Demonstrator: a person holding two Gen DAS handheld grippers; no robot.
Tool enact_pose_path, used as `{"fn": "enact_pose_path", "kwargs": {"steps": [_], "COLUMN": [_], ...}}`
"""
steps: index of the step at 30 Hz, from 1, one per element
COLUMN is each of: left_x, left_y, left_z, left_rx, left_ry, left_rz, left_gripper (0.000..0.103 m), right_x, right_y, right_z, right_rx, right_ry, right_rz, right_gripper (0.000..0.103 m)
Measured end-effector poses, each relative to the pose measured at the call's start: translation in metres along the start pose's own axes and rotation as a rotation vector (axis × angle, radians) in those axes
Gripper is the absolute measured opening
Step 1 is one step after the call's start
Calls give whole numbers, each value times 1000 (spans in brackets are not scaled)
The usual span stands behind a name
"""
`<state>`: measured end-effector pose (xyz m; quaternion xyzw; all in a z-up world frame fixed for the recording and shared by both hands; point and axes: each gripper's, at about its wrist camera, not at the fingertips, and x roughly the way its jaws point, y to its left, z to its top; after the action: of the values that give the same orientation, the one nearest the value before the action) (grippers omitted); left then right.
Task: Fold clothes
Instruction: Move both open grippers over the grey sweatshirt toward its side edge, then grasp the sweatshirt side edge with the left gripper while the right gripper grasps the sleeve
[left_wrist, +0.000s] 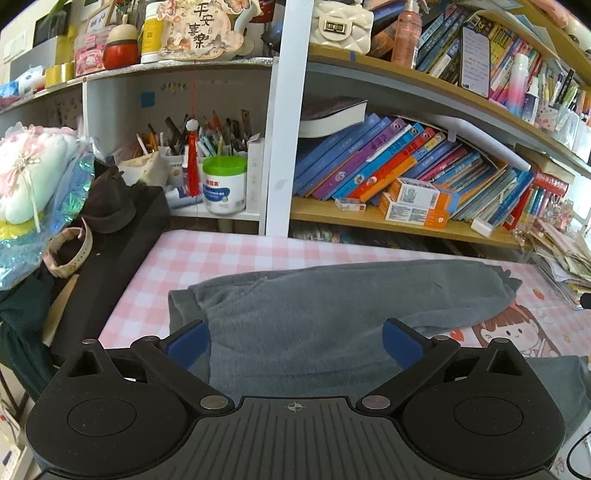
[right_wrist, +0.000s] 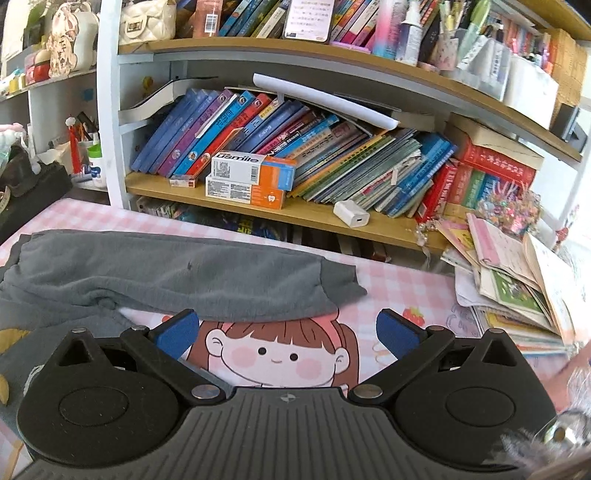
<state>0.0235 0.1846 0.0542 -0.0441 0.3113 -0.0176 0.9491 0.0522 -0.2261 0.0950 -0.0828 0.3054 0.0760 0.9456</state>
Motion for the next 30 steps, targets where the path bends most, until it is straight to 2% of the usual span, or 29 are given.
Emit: {"fn": "enact_pose_path", "kwargs": {"steps": [21,30], "left_x": [89,133], "left_y": [11,19], "left_z": [28,33], "left_rx": [91,137], "left_ry": [129,168], "left_rz": [-2,-23], "left_gripper": [102,102], "right_x": [132,192], "right_y": [-4,-27], "right_z": [40,54], "right_rx": [-184,-164], "right_ry": [138,205], "right_rz": [108,149], "right_gripper": [103,103]}}
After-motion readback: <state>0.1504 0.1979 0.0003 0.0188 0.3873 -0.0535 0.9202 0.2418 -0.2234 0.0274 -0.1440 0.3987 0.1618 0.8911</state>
